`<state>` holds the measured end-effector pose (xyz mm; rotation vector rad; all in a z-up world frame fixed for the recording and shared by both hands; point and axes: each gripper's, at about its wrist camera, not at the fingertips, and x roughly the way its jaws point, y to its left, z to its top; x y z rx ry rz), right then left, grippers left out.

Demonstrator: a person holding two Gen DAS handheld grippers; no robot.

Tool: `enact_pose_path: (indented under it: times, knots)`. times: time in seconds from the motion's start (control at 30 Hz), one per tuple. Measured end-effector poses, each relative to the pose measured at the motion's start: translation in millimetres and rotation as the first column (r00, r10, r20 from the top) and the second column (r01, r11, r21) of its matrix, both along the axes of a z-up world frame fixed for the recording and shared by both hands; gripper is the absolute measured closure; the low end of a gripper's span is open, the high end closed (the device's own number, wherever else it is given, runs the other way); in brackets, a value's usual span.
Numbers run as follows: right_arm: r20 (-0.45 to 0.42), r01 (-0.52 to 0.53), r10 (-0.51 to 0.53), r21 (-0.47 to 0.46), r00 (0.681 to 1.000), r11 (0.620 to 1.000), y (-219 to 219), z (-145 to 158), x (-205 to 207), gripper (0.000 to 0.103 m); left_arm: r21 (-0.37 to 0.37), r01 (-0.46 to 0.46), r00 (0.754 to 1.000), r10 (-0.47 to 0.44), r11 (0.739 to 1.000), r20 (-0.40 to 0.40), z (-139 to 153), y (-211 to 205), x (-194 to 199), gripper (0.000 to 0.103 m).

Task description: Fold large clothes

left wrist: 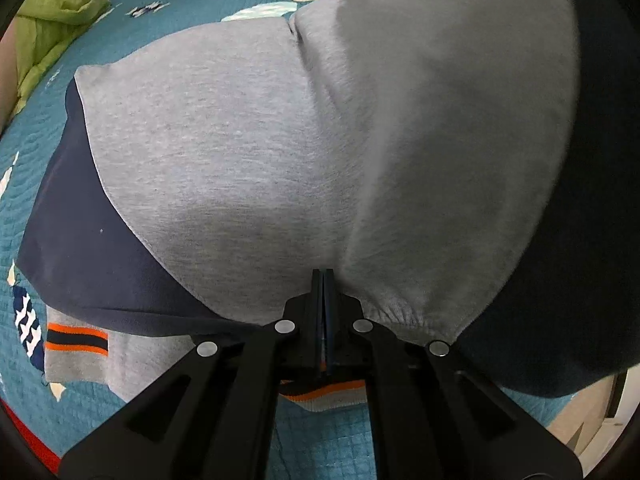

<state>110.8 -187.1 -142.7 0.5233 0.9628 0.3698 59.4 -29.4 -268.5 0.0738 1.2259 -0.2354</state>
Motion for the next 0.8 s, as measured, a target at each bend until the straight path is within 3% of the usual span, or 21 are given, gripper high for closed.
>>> enact_pose_path:
  times: [0.13,0.33,0.47,0.57,0.7,0.77,0.8]
  knots:
    - [0.011,-0.037,0.037,-0.055,0.999,0.998,28,8,3,0.085,-0.034,0.015,1.000,-0.015,0.999,0.019,8,13,-20,0.102]
    - [-0.005,-0.107,0.108,-0.113,0.994,0.988,70,13,14,0.085,-0.149,0.023,0.999,-0.030,0.989,-0.045,35,64,-31,0.099]
    - [-0.042,-0.181,0.176,-0.153,0.983,0.972,111,0,23,0.085,-0.099,-0.028,1.000,0.026,0.995,-0.015,55,109,-49,0.089]
    - [-0.067,-0.235,0.226,-0.181,0.972,0.955,147,-18,28,0.086,-0.117,-0.102,0.995,0.101,0.988,-0.017,68,145,-68,0.089]
    - [-0.144,-0.312,0.287,-0.205,0.947,0.928,188,-55,35,0.086,-0.062,-0.236,0.972,0.235,0.970,-0.022,63,191,-70,0.089]
    - [-0.162,-0.374,0.353,-0.124,0.922,0.919,206,-78,34,0.080,-0.069,-0.292,0.956,0.289,0.954,-0.047,62,209,-83,0.089]
    - [-0.164,-0.406,0.398,-0.021,0.903,0.914,210,-87,33,0.063,-0.052,-0.336,0.941,0.333,0.940,-0.060,58,222,-85,0.089]
